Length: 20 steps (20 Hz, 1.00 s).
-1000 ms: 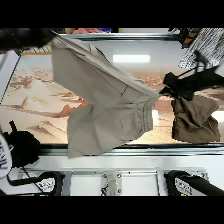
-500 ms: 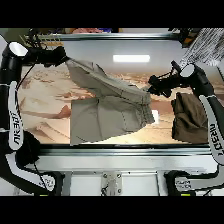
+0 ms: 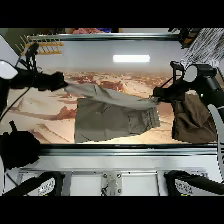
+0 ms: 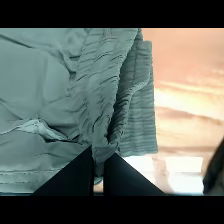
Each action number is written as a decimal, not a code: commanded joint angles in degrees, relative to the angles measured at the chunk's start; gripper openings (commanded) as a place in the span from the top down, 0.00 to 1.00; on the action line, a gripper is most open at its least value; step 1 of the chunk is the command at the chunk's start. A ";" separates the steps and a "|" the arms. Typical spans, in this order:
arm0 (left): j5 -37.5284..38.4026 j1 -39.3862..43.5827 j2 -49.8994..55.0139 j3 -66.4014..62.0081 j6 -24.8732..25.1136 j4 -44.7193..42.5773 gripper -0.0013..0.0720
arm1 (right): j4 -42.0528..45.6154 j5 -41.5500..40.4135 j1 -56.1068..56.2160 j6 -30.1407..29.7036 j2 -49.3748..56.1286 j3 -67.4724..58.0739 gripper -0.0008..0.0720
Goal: Fold the clothes and pants, and hang the long-sleeved shirts on hangers.
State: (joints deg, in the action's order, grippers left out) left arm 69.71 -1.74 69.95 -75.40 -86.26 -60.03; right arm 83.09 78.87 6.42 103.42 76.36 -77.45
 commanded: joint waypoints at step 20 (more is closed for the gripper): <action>-6.23 7.76 -16.35 43.45 -0.07 -0.28 0.13 | -3.19 5.66 2.89 -4.85 -6.88 18.97 0.09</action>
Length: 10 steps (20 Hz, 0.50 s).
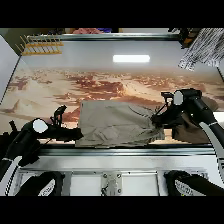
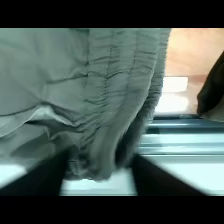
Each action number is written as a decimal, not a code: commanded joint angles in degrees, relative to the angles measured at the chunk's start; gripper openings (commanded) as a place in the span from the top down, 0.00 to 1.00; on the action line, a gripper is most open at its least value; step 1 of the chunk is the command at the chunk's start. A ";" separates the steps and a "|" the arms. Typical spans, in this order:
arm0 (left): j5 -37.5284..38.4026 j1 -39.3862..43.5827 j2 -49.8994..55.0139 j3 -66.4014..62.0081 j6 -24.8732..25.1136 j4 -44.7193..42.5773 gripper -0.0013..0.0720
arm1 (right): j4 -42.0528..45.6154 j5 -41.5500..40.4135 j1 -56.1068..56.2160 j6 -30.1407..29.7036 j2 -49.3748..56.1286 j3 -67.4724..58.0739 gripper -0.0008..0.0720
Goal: Fold the clothes and pants, and hang the long-sleeved shirts on hangers.
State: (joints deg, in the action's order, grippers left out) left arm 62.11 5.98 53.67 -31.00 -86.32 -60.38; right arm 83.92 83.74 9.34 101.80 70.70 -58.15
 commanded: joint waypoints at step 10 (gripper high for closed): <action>10.10 0.11 -1.01 -18.99 -0.74 0.17 0.15 | -18.49 -1.51 -23.98 -14.93 -11.39 -0.74 0.07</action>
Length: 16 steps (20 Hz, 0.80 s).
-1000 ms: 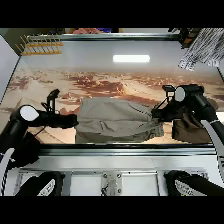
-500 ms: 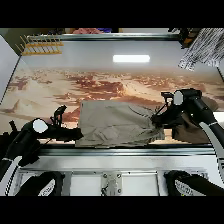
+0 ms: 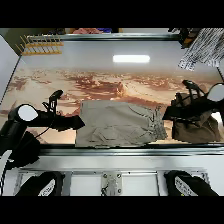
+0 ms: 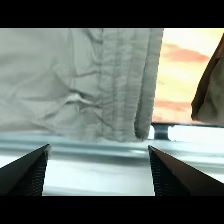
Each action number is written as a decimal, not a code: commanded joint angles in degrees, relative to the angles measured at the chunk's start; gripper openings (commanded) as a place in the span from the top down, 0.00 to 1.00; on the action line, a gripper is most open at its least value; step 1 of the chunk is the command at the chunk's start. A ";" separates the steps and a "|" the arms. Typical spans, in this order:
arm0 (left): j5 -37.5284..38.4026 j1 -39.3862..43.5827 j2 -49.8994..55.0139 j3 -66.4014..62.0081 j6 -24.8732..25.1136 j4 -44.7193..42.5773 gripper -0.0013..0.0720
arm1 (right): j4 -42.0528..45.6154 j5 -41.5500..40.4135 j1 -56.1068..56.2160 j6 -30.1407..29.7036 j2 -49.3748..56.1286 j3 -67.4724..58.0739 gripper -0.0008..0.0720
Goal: Fold the clothes and pants, and hang the long-sleeved shirts on hangers.
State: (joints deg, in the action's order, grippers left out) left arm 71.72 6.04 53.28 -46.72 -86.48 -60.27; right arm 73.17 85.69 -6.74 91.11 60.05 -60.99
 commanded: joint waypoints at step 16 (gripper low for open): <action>-2.80 12.24 2.64 -4.09 -2.08 0.35 0.97 | -25.33 -17.94 -14.80 -22.36 22.08 18.88 0.00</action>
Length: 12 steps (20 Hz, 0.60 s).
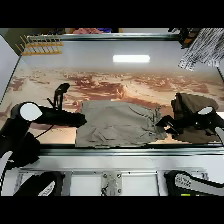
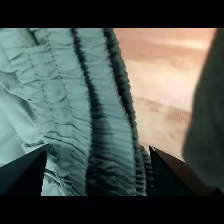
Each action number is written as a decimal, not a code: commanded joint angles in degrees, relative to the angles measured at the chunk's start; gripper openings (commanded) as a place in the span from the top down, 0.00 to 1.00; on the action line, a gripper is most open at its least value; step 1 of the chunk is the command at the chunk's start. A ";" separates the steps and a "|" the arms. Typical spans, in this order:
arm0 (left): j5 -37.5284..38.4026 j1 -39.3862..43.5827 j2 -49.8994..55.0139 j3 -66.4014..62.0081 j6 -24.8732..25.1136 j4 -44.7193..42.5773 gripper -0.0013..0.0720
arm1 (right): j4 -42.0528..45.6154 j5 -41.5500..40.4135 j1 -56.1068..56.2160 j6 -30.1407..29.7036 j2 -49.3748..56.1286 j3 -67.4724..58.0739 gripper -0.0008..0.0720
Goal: Fold the clothes and pants, and hang the long-sleeved shirts on hangers.
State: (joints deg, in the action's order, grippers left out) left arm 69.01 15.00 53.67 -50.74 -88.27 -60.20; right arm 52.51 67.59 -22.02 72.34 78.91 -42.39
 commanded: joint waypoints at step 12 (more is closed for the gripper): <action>-4.81 6.25 -0.39 -0.07 -1.18 -0.24 0.97 | -10.19 -3.78 8.48 -7.02 4.42 -1.14 0.96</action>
State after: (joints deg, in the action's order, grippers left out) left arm 66.30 21.15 55.13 -50.76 -89.34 -60.18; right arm 46.19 64.49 -14.26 67.42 83.66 -42.46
